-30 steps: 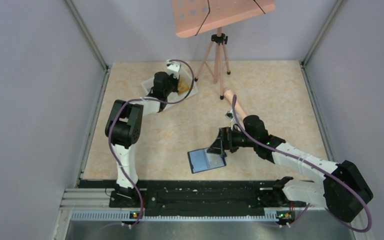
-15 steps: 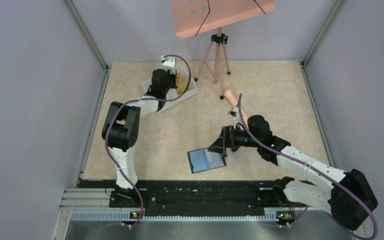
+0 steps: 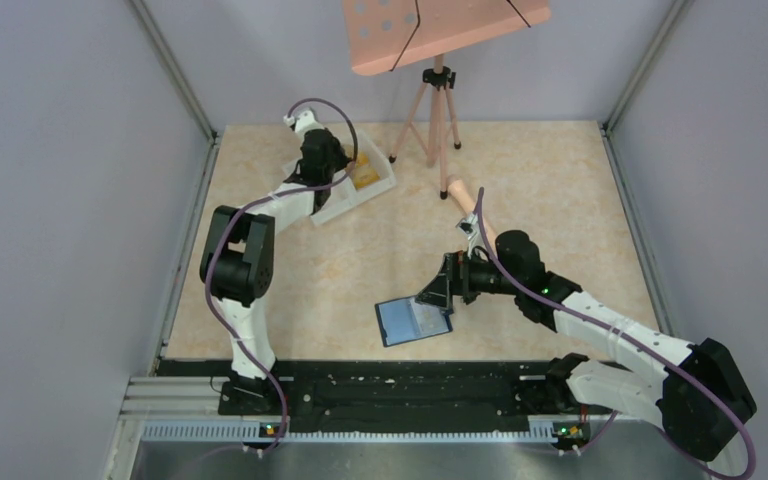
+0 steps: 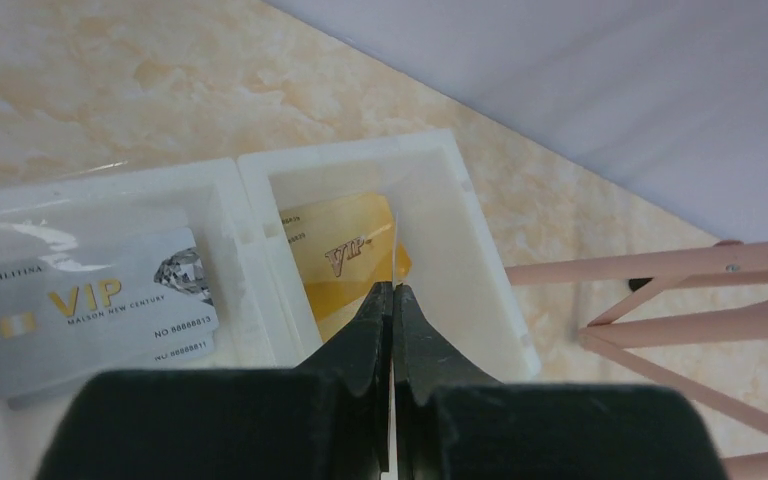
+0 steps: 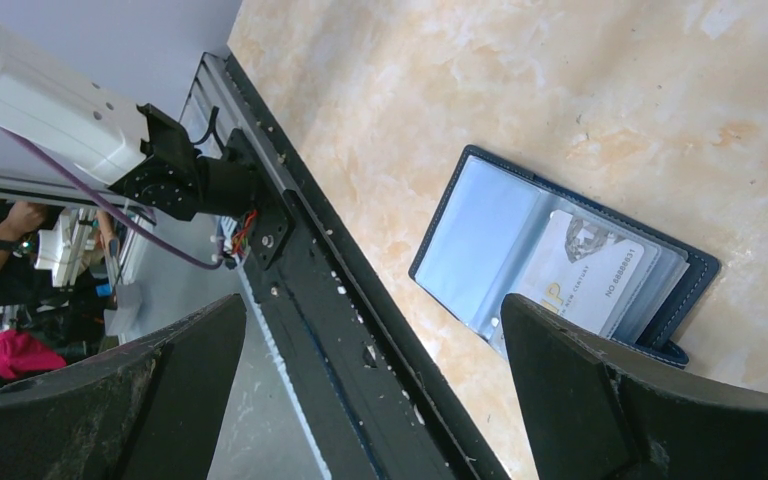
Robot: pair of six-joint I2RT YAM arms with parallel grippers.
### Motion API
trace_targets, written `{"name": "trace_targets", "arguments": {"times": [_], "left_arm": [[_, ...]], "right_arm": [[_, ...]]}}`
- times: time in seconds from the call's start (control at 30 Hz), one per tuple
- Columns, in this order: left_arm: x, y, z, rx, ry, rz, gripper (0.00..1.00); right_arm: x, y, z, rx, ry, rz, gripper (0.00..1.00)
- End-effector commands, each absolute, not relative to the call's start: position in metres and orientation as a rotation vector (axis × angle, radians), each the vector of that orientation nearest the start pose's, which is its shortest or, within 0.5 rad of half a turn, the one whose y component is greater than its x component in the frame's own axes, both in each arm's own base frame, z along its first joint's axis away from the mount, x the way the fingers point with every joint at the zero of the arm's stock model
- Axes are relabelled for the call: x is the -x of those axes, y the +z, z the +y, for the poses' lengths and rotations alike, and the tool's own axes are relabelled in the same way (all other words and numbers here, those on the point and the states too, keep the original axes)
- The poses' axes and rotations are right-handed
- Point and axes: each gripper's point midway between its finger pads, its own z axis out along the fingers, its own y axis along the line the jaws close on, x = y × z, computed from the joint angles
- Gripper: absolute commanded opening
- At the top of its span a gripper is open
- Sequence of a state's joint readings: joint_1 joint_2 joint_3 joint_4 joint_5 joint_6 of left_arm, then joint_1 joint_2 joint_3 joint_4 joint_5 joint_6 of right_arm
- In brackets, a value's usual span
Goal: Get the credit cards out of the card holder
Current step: Place the credit card in the storage box.
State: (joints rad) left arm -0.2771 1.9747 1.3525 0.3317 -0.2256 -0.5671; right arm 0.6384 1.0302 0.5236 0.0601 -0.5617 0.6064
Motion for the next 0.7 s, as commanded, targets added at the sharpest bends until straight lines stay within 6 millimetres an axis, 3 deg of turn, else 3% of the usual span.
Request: {"name": "trace_targets", "arguments": {"times": [0.0, 0.13, 0.67], "left_arm": [[-0.575, 0.194, -0.132, 0.709, -0.460, 1.704, 0.00], [-0.578, 0.190, -0.116, 0.807, -0.400, 1.665, 0.00], [-0.597, 0.167, -0.117, 0.969, -0.460, 1.642, 0.00]], "right_arm": [[-0.180, 0.167, 0.274, 0.439, 1.330, 2.111, 0.99], [-0.179, 0.167, 0.272, 0.447, 1.322, 2.109, 0.99], [-0.182, 0.161, 0.268, 0.475, 1.275, 2.115, 0.99]]}}
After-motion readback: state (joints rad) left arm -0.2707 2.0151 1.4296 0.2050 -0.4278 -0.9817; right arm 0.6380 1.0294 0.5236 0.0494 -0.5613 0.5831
